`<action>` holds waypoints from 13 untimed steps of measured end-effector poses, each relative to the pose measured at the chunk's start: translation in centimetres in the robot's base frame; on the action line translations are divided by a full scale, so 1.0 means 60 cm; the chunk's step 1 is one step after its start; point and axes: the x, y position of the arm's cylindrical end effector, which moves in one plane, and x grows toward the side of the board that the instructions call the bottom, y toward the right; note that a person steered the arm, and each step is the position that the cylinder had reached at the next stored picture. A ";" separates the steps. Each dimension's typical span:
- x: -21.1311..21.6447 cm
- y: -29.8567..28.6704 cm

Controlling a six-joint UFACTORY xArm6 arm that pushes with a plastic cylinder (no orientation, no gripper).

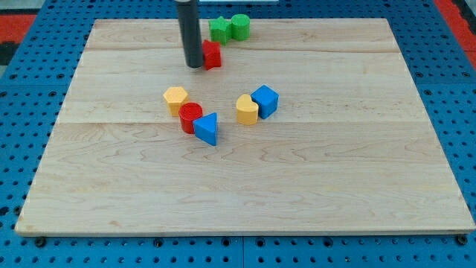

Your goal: Push group of blocks a bit right

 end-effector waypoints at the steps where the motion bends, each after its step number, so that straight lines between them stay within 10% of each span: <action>1: -0.015 0.049; 13: 0.028 0.133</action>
